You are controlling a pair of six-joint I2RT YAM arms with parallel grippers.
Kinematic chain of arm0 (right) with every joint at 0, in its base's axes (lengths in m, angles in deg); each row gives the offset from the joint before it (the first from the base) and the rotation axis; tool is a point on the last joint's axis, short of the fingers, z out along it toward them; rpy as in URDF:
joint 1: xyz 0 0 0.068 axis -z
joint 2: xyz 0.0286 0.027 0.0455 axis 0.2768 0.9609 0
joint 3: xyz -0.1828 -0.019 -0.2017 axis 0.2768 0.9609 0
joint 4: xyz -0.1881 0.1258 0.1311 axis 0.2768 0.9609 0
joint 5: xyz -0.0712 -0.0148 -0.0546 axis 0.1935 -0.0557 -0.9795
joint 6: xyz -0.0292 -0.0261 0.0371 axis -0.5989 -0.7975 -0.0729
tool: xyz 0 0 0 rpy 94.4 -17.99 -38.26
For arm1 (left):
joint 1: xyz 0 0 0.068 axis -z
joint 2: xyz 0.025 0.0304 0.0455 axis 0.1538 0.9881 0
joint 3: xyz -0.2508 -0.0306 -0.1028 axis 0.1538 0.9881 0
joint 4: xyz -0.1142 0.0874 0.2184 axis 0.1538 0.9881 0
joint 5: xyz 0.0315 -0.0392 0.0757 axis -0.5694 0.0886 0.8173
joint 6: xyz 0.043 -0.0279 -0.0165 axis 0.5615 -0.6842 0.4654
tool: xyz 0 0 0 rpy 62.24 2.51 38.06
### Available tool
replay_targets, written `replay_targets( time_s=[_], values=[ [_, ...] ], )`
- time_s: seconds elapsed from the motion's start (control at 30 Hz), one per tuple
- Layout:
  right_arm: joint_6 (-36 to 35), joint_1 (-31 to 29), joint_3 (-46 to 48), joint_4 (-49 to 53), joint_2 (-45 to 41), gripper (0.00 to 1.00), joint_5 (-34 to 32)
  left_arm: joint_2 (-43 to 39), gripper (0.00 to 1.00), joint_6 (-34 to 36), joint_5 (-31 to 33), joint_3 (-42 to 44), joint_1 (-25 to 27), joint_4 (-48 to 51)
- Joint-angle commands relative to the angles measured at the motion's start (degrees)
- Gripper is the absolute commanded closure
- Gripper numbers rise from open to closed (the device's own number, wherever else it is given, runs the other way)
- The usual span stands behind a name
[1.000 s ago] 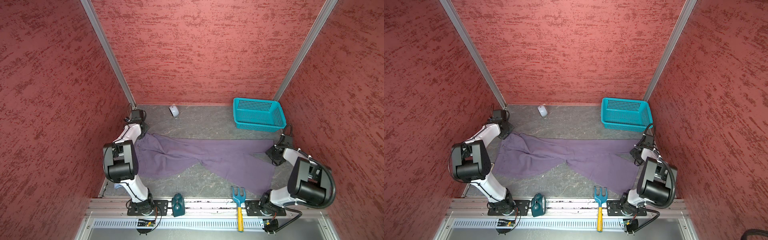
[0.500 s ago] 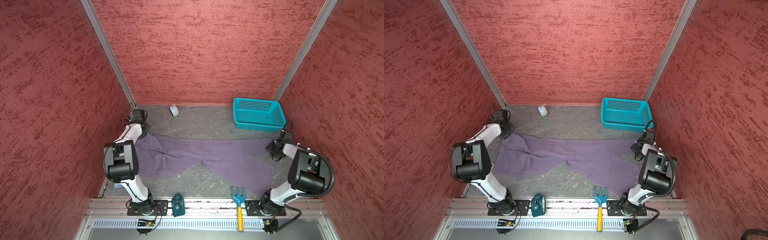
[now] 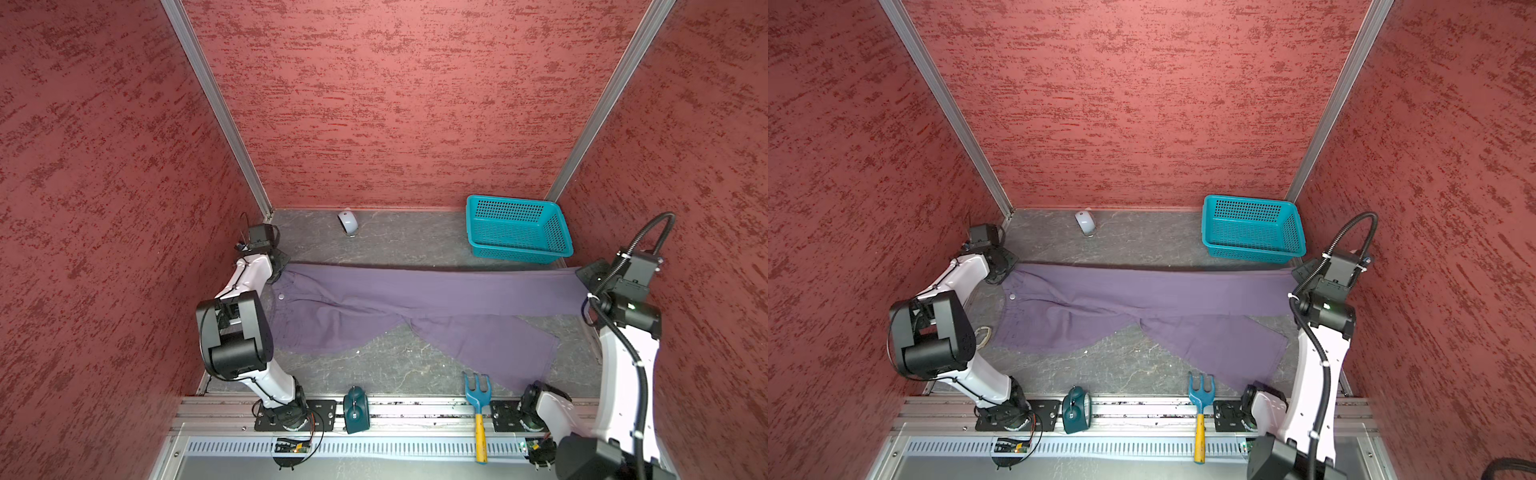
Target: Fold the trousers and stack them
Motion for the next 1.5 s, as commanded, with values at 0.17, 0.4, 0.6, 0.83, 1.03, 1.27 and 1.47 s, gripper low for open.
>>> replay_targets(
  time_s=[0.17, 0.4, 0.6, 0.83, 1.03, 1.27, 1.47],
  values=[
    [1.65, 0.69, -3.43, 8.56, -4.53, 1.0, -8.35, -4.29, 1.0, -1.26, -0.83, -0.39, -3.49, -2.8],
    [3.97, 0.66, 5.54, -5.47, 5.02, 1.0, -4.3, 1.86, 1.0, -1.27, -0.29, -5.39, -2.45, -2.99],
    [4.28, 0.7, 4.51, -17.66, 22.24, 1.0, -0.78, 11.03, 1.0, 1.04, 5.35, -14.68, 2.66, 0.03],
    [6.28, -0.11, 2.24, -28.44, 40.12, 1.0, 5.27, 19.84, 1.0, 1.62, 9.26, -21.34, 6.31, 3.5],
    [8.89, -0.47, 0.34, -35.28, 49.28, 1.0, 8.38, 23.48, 1.0, 1.63, 10.65, -23.94, 7.03, 4.65],
    [9.17, -0.42, -1.35, -37.55, 53.15, 0.59, 9.87, 26.04, 0.6, 2.56, 10.98, -28.49, 8.23, 6.48],
    [7.27, -0.44, 5.66, -35.16, 44.11, 0.44, 11.44, 21.38, 0.49, 3.96, 12.89, -26.63, 8.84, 7.49]
  ],
)
